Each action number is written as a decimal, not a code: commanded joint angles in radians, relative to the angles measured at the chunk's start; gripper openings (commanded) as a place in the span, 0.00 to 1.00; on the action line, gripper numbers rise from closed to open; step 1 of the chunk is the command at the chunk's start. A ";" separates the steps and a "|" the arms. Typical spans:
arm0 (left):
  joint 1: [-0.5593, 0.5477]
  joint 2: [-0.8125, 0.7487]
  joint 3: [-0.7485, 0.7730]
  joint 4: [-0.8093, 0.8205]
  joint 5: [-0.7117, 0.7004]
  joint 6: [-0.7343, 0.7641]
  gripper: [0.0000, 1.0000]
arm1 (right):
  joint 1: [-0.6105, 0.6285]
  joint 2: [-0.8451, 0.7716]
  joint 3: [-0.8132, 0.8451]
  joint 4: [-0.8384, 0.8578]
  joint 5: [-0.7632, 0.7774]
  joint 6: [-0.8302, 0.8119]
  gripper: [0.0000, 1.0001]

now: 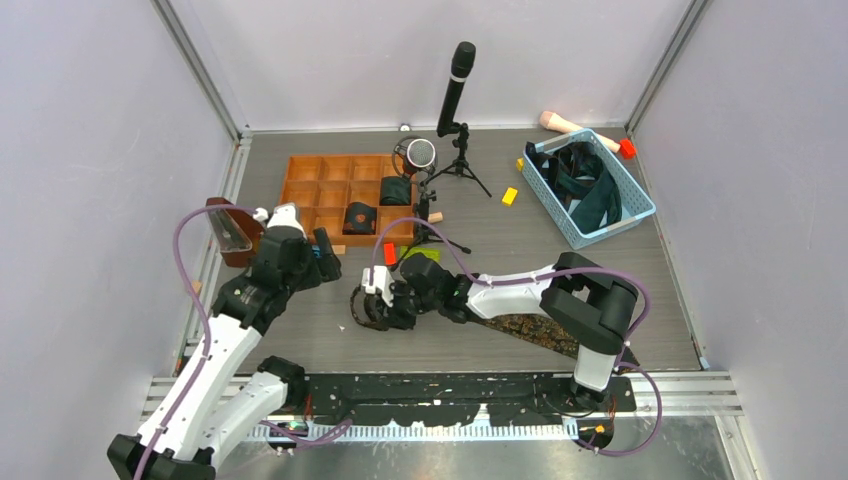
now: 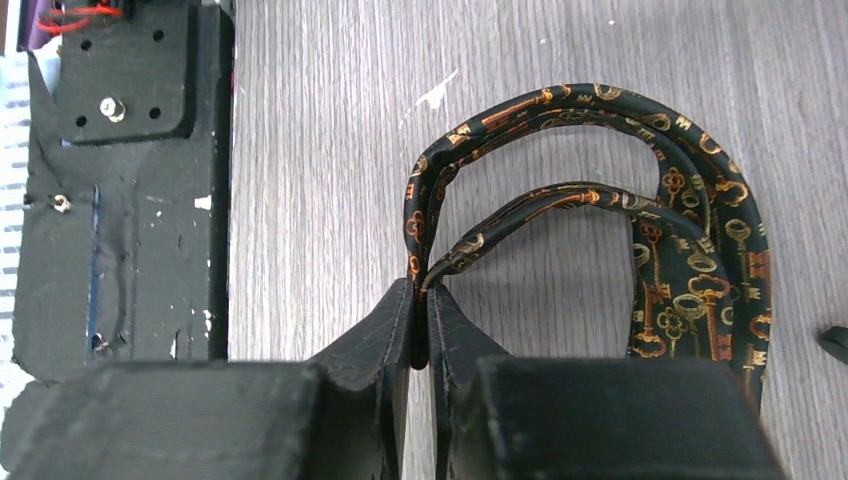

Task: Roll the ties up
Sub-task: Flatten out the tie at the center of the board.

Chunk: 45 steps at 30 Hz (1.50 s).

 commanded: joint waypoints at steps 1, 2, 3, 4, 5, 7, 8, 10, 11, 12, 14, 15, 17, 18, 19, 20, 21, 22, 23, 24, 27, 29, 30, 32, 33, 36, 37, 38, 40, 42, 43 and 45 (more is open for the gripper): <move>0.007 -0.046 0.094 -0.063 -0.068 0.028 0.79 | 0.007 -0.010 0.023 0.111 0.005 0.122 0.13; 0.007 -0.053 0.102 -0.069 -0.072 0.029 0.79 | 0.006 -0.003 0.032 0.121 0.007 0.152 0.10; 0.007 -0.064 0.108 -0.073 -0.075 0.032 0.79 | 0.005 0.000 0.037 0.128 0.013 0.170 0.08; 0.007 -0.068 0.113 -0.076 -0.080 0.033 0.79 | 0.006 0.007 0.048 0.139 0.016 0.207 0.05; 0.007 -0.078 0.117 -0.079 -0.084 0.035 0.79 | 0.006 0.011 0.054 0.146 0.030 0.231 0.03; 0.007 -0.084 0.125 -0.087 -0.092 0.037 0.79 | 0.007 0.022 0.075 0.164 0.060 0.303 0.01; 0.007 -0.087 0.129 -0.090 -0.097 0.039 0.78 | 0.006 0.031 0.091 0.171 0.071 0.348 0.00; 0.007 -0.087 0.135 -0.098 -0.102 0.043 0.78 | 0.006 0.044 0.118 0.173 0.115 0.414 0.00; 0.007 -0.089 0.139 -0.102 -0.103 0.043 0.78 | 0.006 0.048 0.127 0.174 0.152 0.438 0.00; 0.007 -0.091 0.140 -0.102 -0.104 0.043 0.78 | 0.007 0.055 0.143 0.174 0.187 0.479 0.00; 0.007 -0.094 0.144 -0.106 -0.105 0.044 0.78 | 0.006 0.065 0.160 0.185 0.224 0.525 0.00; 0.007 -0.097 0.146 -0.109 -0.107 0.044 0.78 | 0.007 0.070 0.167 0.200 0.235 0.558 0.00; 0.007 -0.102 0.149 -0.112 -0.112 0.046 0.78 | 0.007 0.081 0.184 0.213 0.270 0.610 0.00; 0.007 -0.104 0.151 -0.115 -0.115 0.046 0.78 | 0.007 0.086 0.193 0.212 0.293 0.627 0.00; 0.007 -0.105 0.151 -0.117 -0.117 0.046 0.78 | 0.007 0.099 0.216 0.201 0.306 0.661 0.01; 0.007 -0.106 0.149 -0.119 -0.119 0.046 0.78 | 0.007 0.106 0.228 0.194 0.331 0.677 0.01; 0.007 -0.107 0.149 -0.120 -0.120 0.045 0.78 | 0.007 0.125 0.253 0.177 0.344 0.700 0.01; 0.007 -0.109 0.146 -0.121 -0.118 0.044 0.78 | 0.007 0.132 0.267 0.166 0.376 0.710 0.01; 0.007 -0.109 0.144 -0.124 -0.116 0.042 0.78 | 0.007 0.148 0.291 0.143 0.393 0.735 0.02; 0.007 -0.109 0.142 -0.125 -0.115 0.041 0.78 | 0.006 0.155 0.301 0.132 0.424 0.750 0.02; 0.007 -0.111 0.136 -0.127 -0.113 0.038 0.78 | 0.004 0.187 0.346 0.081 0.540 0.804 0.03; 0.007 -0.110 0.135 -0.127 -0.113 0.038 0.78 | 0.001 0.205 0.370 0.054 0.571 0.835 0.03; 0.007 -0.111 0.135 -0.127 -0.111 0.038 0.78 | -0.003 0.217 0.378 0.049 0.574 0.853 0.04; 0.007 -0.109 0.135 -0.127 -0.111 0.040 0.78 | -0.007 0.233 0.397 0.035 0.576 0.869 0.08; 0.007 -0.109 0.136 -0.127 -0.111 0.039 0.78 | -0.009 0.238 0.408 0.030 0.576 0.878 0.11; 0.007 -0.110 0.138 -0.129 -0.111 0.042 0.78 | -0.013 0.250 0.424 0.026 0.577 0.883 0.22; 0.007 -0.111 0.138 -0.130 -0.113 0.042 0.78 | -0.014 0.249 0.427 0.026 0.579 0.882 0.25; 0.007 -0.112 0.138 -0.131 -0.115 0.044 0.78 | -0.015 0.249 0.430 0.026 0.583 0.880 0.30; 0.007 -0.114 0.138 -0.134 -0.120 0.046 0.78 | -0.018 0.246 0.435 0.028 0.591 0.879 0.36; 0.007 -0.114 0.137 -0.133 -0.121 0.046 0.78 | -0.022 0.242 0.442 0.034 0.592 0.878 0.40; 0.007 -0.113 0.134 -0.130 -0.120 0.046 0.78 | -0.025 0.243 0.445 0.034 0.586 0.878 0.41; 0.007 -0.108 0.130 -0.127 -0.112 0.046 0.78 | -0.029 0.249 0.464 0.035 0.563 0.881 0.43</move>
